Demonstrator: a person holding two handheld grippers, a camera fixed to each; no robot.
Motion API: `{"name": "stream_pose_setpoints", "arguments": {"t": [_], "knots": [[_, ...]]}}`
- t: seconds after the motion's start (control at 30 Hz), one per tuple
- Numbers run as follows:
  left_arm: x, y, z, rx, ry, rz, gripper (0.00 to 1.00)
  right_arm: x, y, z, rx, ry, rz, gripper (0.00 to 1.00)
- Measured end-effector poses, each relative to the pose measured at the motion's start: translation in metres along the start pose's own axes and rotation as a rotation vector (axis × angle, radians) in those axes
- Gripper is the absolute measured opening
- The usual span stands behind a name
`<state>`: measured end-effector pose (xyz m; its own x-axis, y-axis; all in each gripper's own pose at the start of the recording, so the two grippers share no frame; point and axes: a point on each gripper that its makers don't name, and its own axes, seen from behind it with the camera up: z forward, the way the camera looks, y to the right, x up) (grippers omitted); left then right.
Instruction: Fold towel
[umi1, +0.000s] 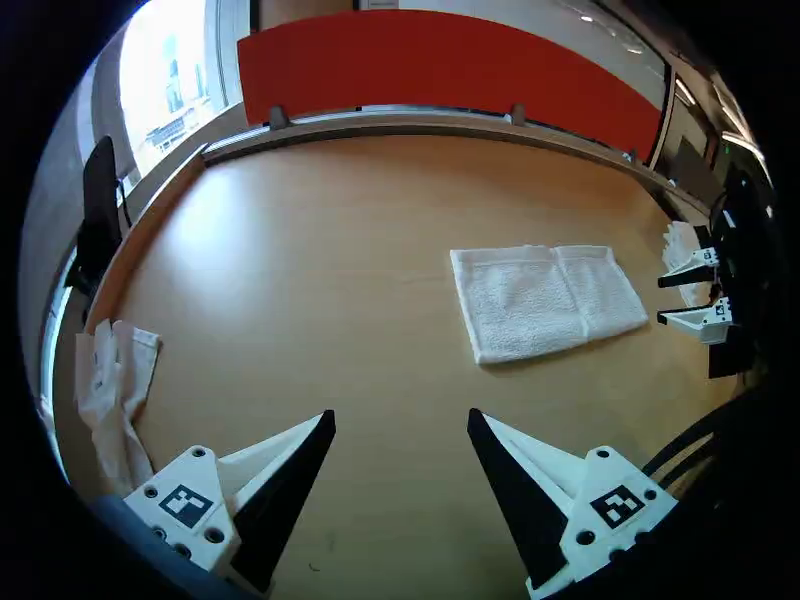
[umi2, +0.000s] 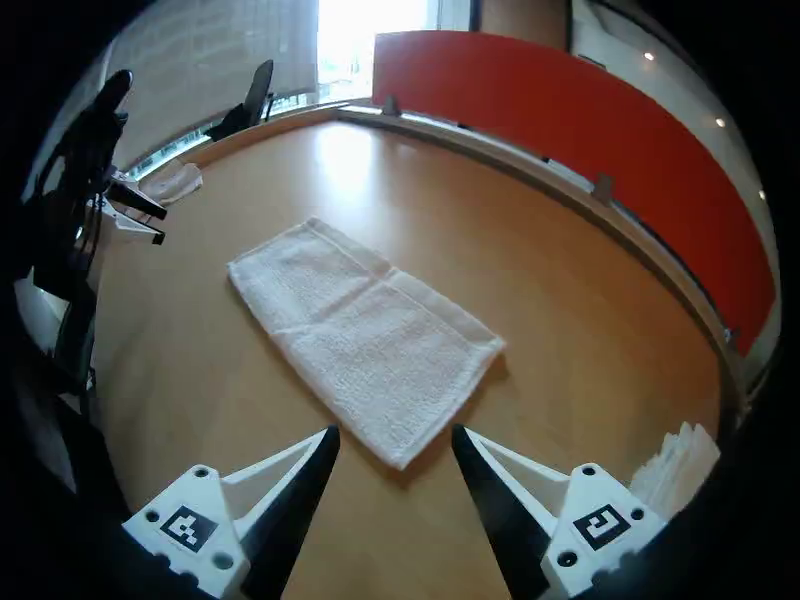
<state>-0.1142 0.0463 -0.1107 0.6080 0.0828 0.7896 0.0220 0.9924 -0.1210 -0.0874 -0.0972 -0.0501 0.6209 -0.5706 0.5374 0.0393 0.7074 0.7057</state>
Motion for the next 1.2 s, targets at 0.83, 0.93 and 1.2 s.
{"name": "stream_pose_setpoints", "arguments": {"t": [0.83, 0.93, 1.2], "knots": [[-0.027, -0.027, -0.025, 0.064, -0.006, -0.057, 0.99, -0.036, 0.003, 0.022, 0.05, -0.11, -0.009, 0.46], [-0.029, -0.027, -0.026, 0.064, -0.009, -0.056, 0.98, -0.037, 0.002, 0.023, 0.059, -0.113, -0.013, 0.44], [-0.03, -0.029, -0.027, 0.069, -0.011, -0.056, 0.99, -0.037, -0.002, 0.025, 0.08, -0.114, -0.025, 0.31]]}}
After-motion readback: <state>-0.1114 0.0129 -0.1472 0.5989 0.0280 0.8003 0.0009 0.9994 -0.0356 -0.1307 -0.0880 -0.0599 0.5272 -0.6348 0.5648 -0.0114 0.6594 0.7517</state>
